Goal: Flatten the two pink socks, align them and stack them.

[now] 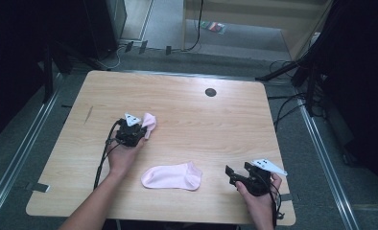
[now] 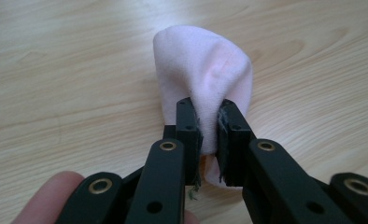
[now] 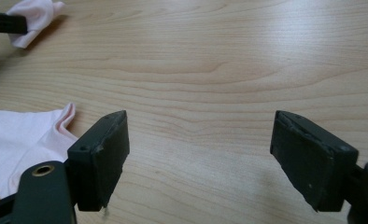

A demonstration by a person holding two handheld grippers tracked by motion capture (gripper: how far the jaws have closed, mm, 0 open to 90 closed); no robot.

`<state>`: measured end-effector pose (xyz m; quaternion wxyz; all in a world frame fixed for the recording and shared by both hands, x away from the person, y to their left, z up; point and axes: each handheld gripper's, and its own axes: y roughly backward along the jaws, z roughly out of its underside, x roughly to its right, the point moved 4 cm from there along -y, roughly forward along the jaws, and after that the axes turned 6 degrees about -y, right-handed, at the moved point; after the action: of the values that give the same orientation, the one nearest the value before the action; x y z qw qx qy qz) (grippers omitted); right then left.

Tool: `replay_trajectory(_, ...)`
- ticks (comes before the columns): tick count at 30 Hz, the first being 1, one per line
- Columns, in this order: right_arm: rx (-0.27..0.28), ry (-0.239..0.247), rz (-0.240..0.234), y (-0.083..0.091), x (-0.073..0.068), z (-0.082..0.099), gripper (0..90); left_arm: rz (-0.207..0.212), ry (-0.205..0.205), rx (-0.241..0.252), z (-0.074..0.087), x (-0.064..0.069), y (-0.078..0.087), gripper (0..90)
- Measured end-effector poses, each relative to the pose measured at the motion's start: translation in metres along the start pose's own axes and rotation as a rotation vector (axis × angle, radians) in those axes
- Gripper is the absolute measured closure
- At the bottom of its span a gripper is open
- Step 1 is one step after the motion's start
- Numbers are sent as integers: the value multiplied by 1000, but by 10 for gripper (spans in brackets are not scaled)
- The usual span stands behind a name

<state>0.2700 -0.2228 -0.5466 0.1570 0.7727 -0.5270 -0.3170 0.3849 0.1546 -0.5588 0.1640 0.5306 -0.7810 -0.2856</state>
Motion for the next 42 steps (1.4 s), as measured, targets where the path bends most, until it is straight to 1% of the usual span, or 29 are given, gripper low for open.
replay_trajectory(1,2,1,-1,0,1,0,196,17,2,1,-3,3,2,817)
replay_trajectory(4,-6,-8,1,-1,1,0,198,58,27,36,-16,19,9,818)
replay_trajectory(7,-6,-5,-2,-1,1,0,198,74,28,64,-26,36,14,819)
replay_trajectory(8,-7,-6,-2,-1,1,0,198,85,31,70,-29,45,16,819)
replay_trajectory(9,-6,-4,-2,-1,1,0,199,90,28,69,-31,51,17,819)
replay_trajectory(10,-6,-3,-1,-1,1,0,200,101,18,65,-34,62,18,819)
replay_trajectory(13,-9,-4,-1,-2,1,1,199,121,4,52,-37,85,20,819)
replay_trajectory(16,-11,0,-3,-2,0,1,199,133,-4,38,-34,101,17,818)
replay_trajectory(17,-11,-4,-3,-1,1,1,199,137,-8,34,-33,104,17,817)
replay_trajectory(18,-12,-4,-3,-1,1,1,200,127,-17,31,-31,108,17,815)
replay_trajectory(20,-9,3,-2,0,1,1,200,104,-9,32,-28,111,16,805)
replay_trajectory(21,-9,1,-3,0,1,1,200,95,-12,20,-26,111,16,788)
replay_trajectory(22,-8,-2,-3,0,1,1,200,92,-2,0,-25,111,13,746)
replay_trajectory(23,-9,-1,-2,0,2,1,200,108,10,-27,-23,111,11,655)
replay_trajectory(24,-10,-4,-3,0,3,1,201,114,17,-54,-21,111,9,578)
replay_trajectory(25,-8,-8,1,0,3,1,201,111,16,-63,-20,112,8,481)
replay_trajectory(26,-11,-12,1,0,3,1,201,95,5,-65,-19,111,10,435)
replay_trajectory(27,-10,-10,-1,0,3,1,201,94,2,-60,-19,111,12,409)
replay_trajectory(28,-10,-8,-2,-1,3,1,201,104,2,-41,-20,111,14,413)
replay_trajectory(30,-13,-7,0,-1,3,1,201,112,-19,-16,-22,112,18,512)
replay_trajectory(31,-14,-8,-1,-1,3,1,201,127,-24,-8,-23,115,19,576)
replay_trajectory(33,-15,-7,-2,-2,2,2,202,140,-64,-2,-27,122,18,670)
replay_trajectory(34,-16,-8,-1,-2,1,2,202,138,-79,-6,-28,125,16,685)
replay_trajectory(35,-18,-9,-1,-2,1,2,202,137,-95,-18,-29,127,13,690)
replay_trajectory(36,-18,-8,-2,-2,1,2,202,142,-94,-26,-30,129,9,685)
replay_trajectory(37,-19,-7,-3,-2,0,3,202,137,-98,-43,-31,129,5,660)
replay_trajectory(39,-21,-6,-3,-2,0,3,202,133,-89,-71,-31,129,-5,607)
replay_trajectory(41,-23,-6,-3,-2,1,3,202,98,-62,-93,-30,124,-11,527)
replay_trajectory(42,-24,-6,-4,-2,2,3,203,97,-50,-93,-31,122,-13,536)
